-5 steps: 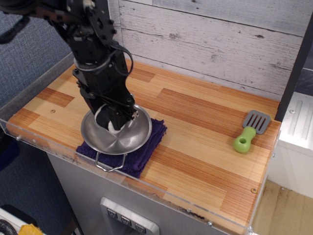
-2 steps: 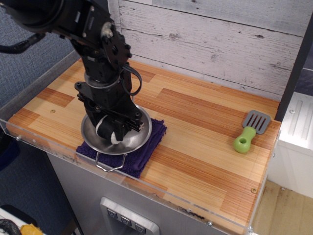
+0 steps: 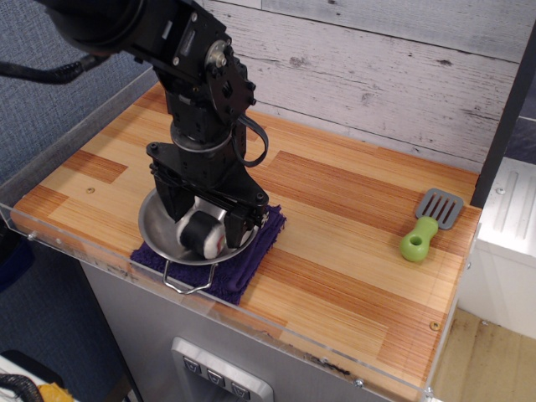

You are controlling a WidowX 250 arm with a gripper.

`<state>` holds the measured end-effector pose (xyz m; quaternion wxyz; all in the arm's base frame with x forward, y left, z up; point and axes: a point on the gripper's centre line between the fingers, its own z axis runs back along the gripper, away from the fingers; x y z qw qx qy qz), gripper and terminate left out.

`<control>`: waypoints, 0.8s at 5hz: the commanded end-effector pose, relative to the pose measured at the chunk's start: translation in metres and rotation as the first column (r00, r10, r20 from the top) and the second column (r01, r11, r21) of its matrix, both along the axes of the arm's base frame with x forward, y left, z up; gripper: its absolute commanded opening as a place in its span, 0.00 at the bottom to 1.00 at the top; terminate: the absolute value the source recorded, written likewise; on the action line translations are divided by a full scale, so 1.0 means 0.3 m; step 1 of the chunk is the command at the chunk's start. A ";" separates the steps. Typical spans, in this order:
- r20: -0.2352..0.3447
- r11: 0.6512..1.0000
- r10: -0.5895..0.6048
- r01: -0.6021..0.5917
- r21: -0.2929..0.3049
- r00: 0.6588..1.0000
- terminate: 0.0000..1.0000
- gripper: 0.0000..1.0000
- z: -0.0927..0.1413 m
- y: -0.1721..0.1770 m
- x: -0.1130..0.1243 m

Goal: Move the sushi roll and put into bowl

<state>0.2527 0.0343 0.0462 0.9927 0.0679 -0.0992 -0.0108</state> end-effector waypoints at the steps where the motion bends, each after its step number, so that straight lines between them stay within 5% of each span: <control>1: 0.043 1.000 0.005 -0.005 -0.018 0.999 0.00 1.00 0.042 -0.018 -0.013; 2: 0.059 0.997 -0.003 0.007 -0.075 0.998 0.00 1.00 0.070 -0.020 -0.010; 4: 0.111 0.995 -0.019 0.029 -0.095 0.994 0.00 1.00 0.188 -0.047 -0.007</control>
